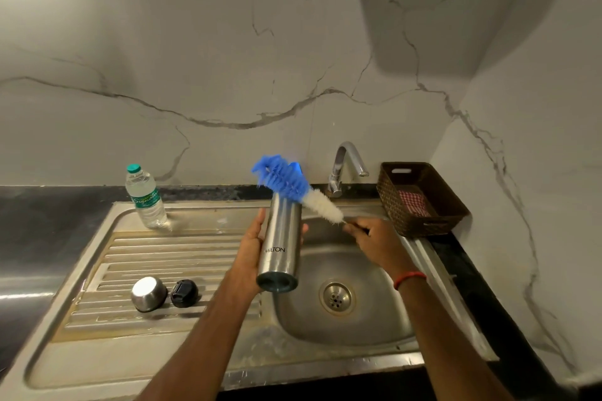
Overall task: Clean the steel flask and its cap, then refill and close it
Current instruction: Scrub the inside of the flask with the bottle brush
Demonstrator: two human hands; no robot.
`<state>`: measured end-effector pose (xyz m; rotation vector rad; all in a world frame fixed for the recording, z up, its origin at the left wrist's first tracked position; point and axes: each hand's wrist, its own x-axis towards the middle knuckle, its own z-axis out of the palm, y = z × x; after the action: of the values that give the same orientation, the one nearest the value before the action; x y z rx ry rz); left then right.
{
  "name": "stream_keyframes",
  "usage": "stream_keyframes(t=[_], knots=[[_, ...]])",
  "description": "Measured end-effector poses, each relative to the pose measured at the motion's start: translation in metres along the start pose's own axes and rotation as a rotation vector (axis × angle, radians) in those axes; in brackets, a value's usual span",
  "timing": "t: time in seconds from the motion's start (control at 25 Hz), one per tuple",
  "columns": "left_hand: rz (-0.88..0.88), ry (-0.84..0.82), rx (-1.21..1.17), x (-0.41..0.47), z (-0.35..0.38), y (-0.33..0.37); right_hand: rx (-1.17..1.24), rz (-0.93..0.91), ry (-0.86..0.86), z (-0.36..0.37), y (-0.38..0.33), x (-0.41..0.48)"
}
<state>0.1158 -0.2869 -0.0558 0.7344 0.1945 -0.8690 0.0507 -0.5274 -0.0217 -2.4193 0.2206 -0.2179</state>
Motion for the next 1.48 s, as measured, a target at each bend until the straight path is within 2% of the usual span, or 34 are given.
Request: stream_keyframes(t=[0.04,0.08,0.12,0.16,0.2,0.24,0.28,0.32,0.36,0.4,0.44,0.48,0.56,0.64,0.72,0.8,0.84,0.92,1.0,1.04,1.08,1.16,1.24,1.28,1.32,1.36,1.4,1.48], knots=[[0.083,0.018,-0.026,0.003,-0.002,0.004,-0.004,-0.007,0.012,0.001,-0.002,0.002],[0.065,0.053,-0.024,0.017,-0.002,0.002,0.005,-0.02,-0.013,0.0,-0.002,-0.001],[-0.029,-0.02,-0.035,0.013,0.001,0.003,0.026,-0.03,-0.083,-0.003,-0.002,-0.006],[0.026,-0.17,-0.136,0.007,-0.006,0.013,0.062,-0.044,-0.181,-0.004,0.0,-0.014],[0.211,-0.458,-0.237,0.03,-0.029,0.021,0.113,-0.063,-0.28,-0.006,0.0,-0.023],[0.4,-0.799,-0.538,0.069,-0.064,0.022,0.158,-0.083,-0.351,-0.008,0.001,-0.03],[0.397,-1.048,-0.652,0.087,-0.085,0.018,0.187,-0.099,-0.382,-0.008,0.001,-0.032],[0.361,-1.045,-0.642,0.088,-0.094,0.014,0.187,-0.105,-0.362,-0.008,-0.001,-0.029],[0.288,-0.991,-0.477,0.072,-0.087,0.013,0.171,-0.095,-0.29,-0.007,-0.001,-0.022],[0.273,-0.639,-0.279,0.048,-0.062,0.008,0.126,-0.081,-0.189,-0.004,0.001,-0.012],[0.185,-0.343,-0.037,0.034,-0.046,0.012,0.076,-0.064,-0.093,-0.003,0.001,-0.001],[0.08,-0.177,0.109,0.025,-0.036,0.016,0.026,-0.049,-0.009,-0.002,0.002,0.009],[0.041,-0.117,0.055,0.011,-0.017,0.017,-0.048,-0.053,0.079,-0.002,0.001,0.02],[0.062,-0.006,0.027,0.01,-0.015,0.015,-0.038,-0.072,-0.004,-0.004,-0.003,0.011],[0.119,0.174,0.054,0.002,-0.011,0.016,0.066,-0.068,-0.237,-0.005,-0.008,-0.008],[0.098,0.126,0.043,-0.003,-0.014,0.018,0.167,-0.098,-0.386,-0.004,-0.008,-0.022],[0.114,0.13,0.05,-0.006,-0.014,0.017,0.176,-0.124,-0.375,-0.004,-0.007,-0.021],[0.119,0.173,0.087,0.002,-0.015,0.016,0.145,-0.119,-0.188,-0.002,-0.002,-0.005],[0.02,0.008,-0.015,0.007,-0.017,0.017,0.033,-0.068,0.01,-0.003,0.003,0.016],[0.003,-0.006,-0.018,0.005,-0.014,0.016,-0.027,-0.049,0.066,-0.005,0.004,0.022],[-0.041,-0.089,-0.06,0.009,-0.012,0.018,-0.06,-0.049,0.079,-0.006,0.004,0.025],[-0.015,-0.044,-0.063,0.004,-0.009,0.019,-0.01,-0.07,-0.014,-0.006,-0.001,0.015],[-0.008,0.128,-0.109,0.007,-0.027,0.019,0.12,-0.104,-0.214,-0.005,-0.008,-0.008],[-0.023,0.226,-0.219,0.007,-0.036,0.017,0.182,-0.118,-0.314,-0.005,-0.01,-0.019],[-0.091,0.293,-0.247,0.004,-0.044,0.011,0.222,-0.129,-0.376,-0.005,-0.01,-0.025],[-0.119,0.308,-0.203,-0.004,-0.047,0.005,0.226,-0.141,-0.398,-0.005,-0.009,-0.026],[-0.155,0.194,-0.238,-0.006,-0.05,0.002,0.216,-0.144,-0.375,-0.004,-0.007,-0.023],[-0.068,0.111,-0.091,-0.001,-0.028,0.012,0.174,-0.085,-0.197,-0.003,0.0,-0.01]])
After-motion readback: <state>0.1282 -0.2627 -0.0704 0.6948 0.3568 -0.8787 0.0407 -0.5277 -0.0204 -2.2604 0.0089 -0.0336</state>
